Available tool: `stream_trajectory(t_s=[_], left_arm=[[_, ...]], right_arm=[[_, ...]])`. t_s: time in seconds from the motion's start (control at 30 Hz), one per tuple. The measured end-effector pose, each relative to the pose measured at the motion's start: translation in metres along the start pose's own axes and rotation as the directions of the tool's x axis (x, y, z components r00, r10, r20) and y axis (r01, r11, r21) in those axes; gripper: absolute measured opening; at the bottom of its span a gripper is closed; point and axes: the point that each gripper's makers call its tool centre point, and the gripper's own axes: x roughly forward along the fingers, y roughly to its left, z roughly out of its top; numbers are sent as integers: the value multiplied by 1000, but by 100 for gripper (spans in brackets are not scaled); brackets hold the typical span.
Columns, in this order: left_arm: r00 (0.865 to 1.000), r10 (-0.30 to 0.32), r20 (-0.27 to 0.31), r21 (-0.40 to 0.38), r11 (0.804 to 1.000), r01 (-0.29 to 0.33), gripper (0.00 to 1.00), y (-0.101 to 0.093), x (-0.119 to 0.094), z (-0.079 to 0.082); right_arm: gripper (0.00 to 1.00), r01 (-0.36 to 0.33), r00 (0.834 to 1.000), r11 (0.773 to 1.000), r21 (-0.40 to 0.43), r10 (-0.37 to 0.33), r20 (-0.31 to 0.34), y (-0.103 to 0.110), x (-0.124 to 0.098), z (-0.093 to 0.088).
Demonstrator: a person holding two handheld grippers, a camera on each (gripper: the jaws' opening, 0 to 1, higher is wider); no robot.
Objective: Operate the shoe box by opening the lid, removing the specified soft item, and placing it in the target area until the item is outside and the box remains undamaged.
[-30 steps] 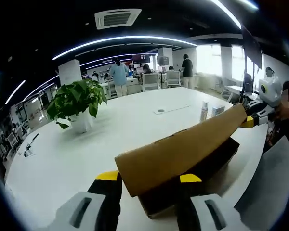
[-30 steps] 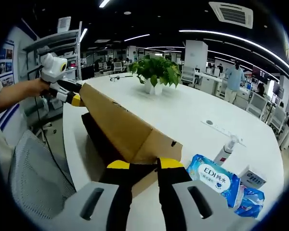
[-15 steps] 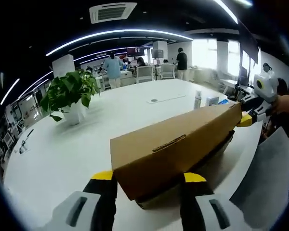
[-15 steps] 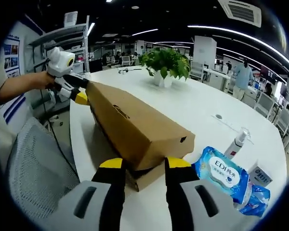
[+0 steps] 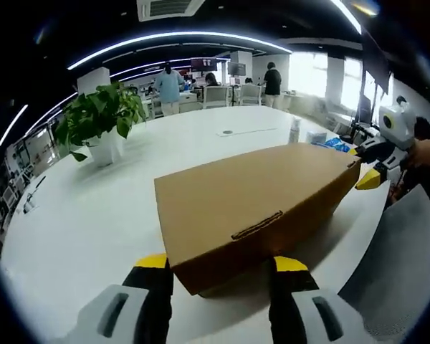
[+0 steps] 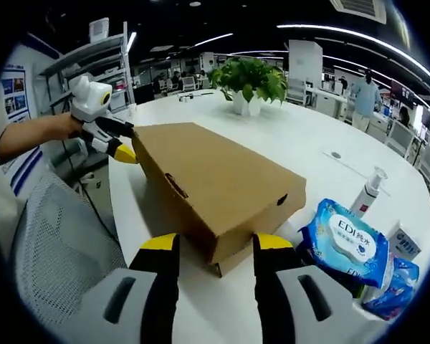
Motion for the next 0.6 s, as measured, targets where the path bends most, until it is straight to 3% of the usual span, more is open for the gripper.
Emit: stream_trajectory(t_s=[0.33, 0.6], left_arm=[[999, 0, -54, -1, 1000, 0, 54, -1, 12, -14], [996, -4, -93, -31, 1000, 1, 53, -1, 21, -24]], right_arm=[[36, 18, 1000, 999, 31, -17, -26, -3, 11, -12], [35, 31, 998, 1000, -4, -31, -51, -5, 19, -21]])
